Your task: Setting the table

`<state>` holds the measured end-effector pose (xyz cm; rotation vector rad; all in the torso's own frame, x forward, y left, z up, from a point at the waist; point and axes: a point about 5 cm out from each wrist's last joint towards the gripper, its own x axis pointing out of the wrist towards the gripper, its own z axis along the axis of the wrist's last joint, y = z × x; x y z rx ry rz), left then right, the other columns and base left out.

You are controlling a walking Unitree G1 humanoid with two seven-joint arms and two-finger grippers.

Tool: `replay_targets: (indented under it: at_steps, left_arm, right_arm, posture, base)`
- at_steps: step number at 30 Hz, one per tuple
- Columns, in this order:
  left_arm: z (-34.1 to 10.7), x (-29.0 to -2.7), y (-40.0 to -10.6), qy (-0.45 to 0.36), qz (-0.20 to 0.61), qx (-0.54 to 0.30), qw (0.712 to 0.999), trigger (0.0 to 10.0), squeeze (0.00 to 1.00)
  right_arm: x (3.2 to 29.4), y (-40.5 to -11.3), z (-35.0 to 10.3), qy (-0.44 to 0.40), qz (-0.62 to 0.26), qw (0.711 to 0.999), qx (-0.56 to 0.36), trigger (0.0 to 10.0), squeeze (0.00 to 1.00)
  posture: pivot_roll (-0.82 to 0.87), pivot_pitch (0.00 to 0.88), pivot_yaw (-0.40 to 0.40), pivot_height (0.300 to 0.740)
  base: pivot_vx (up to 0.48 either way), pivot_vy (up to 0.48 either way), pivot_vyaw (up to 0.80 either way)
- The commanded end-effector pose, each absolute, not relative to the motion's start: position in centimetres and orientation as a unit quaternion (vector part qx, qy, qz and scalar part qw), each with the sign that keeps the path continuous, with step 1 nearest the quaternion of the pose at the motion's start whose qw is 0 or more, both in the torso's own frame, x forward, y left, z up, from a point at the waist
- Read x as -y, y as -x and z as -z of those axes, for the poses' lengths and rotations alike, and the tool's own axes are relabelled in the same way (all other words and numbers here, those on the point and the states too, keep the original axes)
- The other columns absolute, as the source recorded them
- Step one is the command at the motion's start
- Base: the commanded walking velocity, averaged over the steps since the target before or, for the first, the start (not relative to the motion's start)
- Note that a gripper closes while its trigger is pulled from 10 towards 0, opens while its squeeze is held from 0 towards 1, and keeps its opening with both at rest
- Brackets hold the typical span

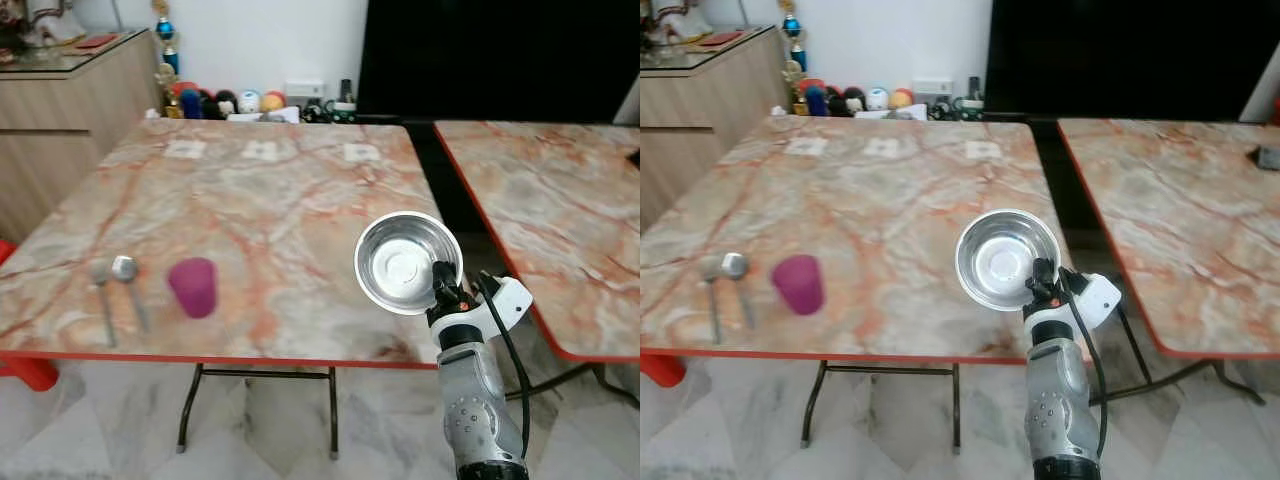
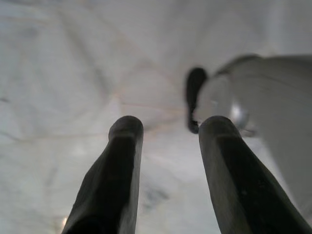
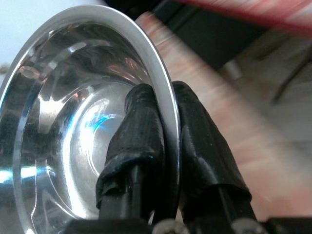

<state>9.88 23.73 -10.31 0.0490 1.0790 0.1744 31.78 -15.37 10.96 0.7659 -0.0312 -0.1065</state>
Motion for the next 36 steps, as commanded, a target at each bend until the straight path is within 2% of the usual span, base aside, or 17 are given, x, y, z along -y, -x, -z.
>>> replay_targets:
  at_steps: [1, 36]
  left_arm:
    - [10.43, -23.99, -9.19, -0.028, -0.081, -0.524, 0.847, 10.0, 0.00]
    - [10.41, -24.02, -9.22, -0.028, -0.080, -0.524, 0.847, 10.0, 0.00]
  right_arm:
    - [14.85, -32.04, -11.88, -0.378, 0.043, 0.924, 0.031, 10.0, 0.00]
    - [15.54, -32.21, -11.93, -0.371, 0.060, 0.926, 0.035, 10.0, 0.00]
  posture:
    - [0.03, 0.017, -0.010, 0.740]
    - [0.02, 0.020, -0.008, 0.740]
  base:
    - [0.000, -0.371, 0.00]
    - [0.000, -0.372, 0.00]
